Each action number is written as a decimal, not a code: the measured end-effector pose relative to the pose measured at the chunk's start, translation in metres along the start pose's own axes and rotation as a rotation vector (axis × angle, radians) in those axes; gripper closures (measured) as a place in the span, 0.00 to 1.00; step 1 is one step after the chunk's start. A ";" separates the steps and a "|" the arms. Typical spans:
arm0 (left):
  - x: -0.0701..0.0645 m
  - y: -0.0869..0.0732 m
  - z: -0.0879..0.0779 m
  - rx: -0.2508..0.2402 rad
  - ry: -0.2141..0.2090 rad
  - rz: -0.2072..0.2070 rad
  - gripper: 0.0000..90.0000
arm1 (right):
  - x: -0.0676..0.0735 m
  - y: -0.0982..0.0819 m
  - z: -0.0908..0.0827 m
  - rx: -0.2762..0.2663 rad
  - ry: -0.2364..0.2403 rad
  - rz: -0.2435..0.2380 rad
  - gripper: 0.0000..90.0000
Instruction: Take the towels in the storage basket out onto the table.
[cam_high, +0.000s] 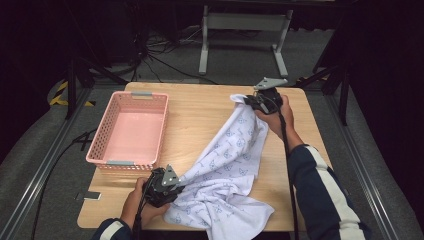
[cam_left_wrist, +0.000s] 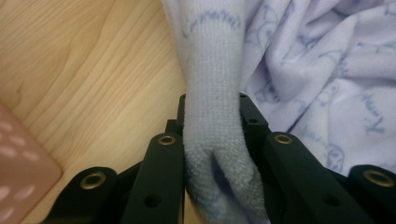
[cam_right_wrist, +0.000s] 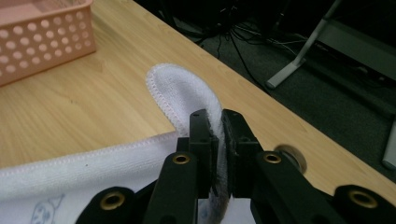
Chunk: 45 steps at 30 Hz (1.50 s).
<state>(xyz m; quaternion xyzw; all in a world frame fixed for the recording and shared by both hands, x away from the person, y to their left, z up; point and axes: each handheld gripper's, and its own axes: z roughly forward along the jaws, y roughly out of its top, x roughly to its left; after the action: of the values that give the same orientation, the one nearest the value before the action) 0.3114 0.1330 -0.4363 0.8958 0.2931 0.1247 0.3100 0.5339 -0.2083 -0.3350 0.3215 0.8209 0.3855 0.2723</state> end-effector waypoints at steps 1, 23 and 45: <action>0.000 -0.005 0.001 0.001 0.010 -0.014 0.83 | 0.003 0.006 0.008 0.005 -0.006 -0.004 0.92; 0.019 0.011 -0.007 -0.129 -0.029 -0.105 0.51 | 0.017 -0.050 0.013 0.153 0.097 -0.025 0.59; 0.090 0.114 0.127 -0.028 0.036 -0.164 0.65 | 0.016 -0.154 -0.027 0.301 0.045 0.063 0.50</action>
<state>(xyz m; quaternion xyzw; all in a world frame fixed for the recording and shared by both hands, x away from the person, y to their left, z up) 0.4852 0.0536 -0.4592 0.8619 0.3694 0.1192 0.3262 0.4558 -0.2848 -0.4474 0.3756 0.8648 0.2738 0.1901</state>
